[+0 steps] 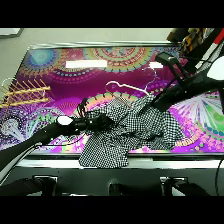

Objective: Fold the clothes and pants, and hang the long-sleeved shirts on hangers.

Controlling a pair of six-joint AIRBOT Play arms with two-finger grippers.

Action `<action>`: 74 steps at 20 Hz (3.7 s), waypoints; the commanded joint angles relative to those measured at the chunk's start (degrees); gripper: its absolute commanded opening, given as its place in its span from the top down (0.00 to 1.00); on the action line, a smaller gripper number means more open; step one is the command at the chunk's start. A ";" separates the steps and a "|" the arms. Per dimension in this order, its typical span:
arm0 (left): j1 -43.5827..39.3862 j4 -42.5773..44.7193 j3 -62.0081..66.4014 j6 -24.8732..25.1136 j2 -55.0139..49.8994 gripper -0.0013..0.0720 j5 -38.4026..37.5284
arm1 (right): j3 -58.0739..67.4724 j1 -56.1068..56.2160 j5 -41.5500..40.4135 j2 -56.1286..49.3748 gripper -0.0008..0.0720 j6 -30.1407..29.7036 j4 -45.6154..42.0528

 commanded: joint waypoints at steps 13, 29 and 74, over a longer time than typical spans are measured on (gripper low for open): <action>7.80 5.46 11.17 5.97 -0.39 0.95 1.22 | 0.00 0.02 9.40 4.72 0.95 9.29 3.39; 9.33 5.95 16.44 8.59 -3.04 0.95 2.34 | -4.11 0.02 14.49 6.29 0.95 15.30 7.48; 14.97 43.56 13.84 -1.29 21.66 0.01 -16.72 | 5.99 16.50 -9.33 -6.88 0.95 -15.13 -4.24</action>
